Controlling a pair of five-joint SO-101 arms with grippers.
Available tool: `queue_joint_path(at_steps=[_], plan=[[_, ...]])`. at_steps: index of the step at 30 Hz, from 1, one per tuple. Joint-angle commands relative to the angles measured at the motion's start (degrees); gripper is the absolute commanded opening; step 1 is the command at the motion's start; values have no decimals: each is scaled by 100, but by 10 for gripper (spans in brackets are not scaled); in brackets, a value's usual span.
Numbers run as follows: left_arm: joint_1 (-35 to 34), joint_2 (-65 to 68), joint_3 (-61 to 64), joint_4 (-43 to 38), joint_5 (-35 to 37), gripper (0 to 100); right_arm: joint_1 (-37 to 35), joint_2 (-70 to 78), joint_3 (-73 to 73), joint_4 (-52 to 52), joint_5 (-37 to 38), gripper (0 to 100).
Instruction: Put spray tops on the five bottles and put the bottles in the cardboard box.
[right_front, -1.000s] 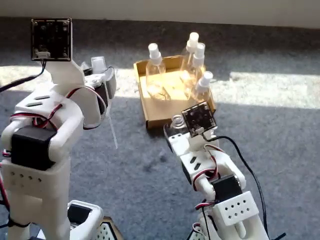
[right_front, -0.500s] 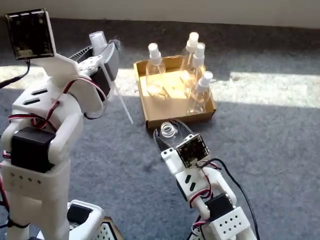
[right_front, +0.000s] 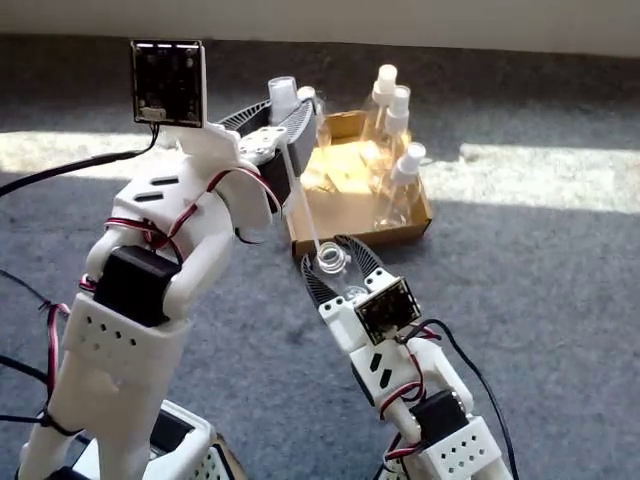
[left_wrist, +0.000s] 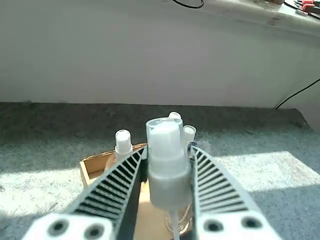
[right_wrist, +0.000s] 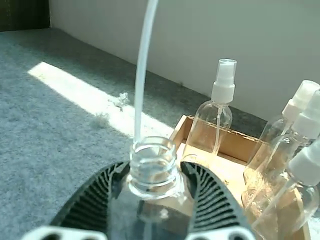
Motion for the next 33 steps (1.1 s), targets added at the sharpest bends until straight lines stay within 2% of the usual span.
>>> queue_joint_path(at_steps=[1,10,17,33], plan=[[101,-92,-13,-149,53,4,92,-75,75,-119,70,5],[470,-84,418,-202,53,4,84,-75,75,-119,70,5],[699,-84,462,-589,-422,4,75,-75,75,-119,70,5],[549,-75,-40,-976,-527,4,75,-66,84,-92,70,5]])
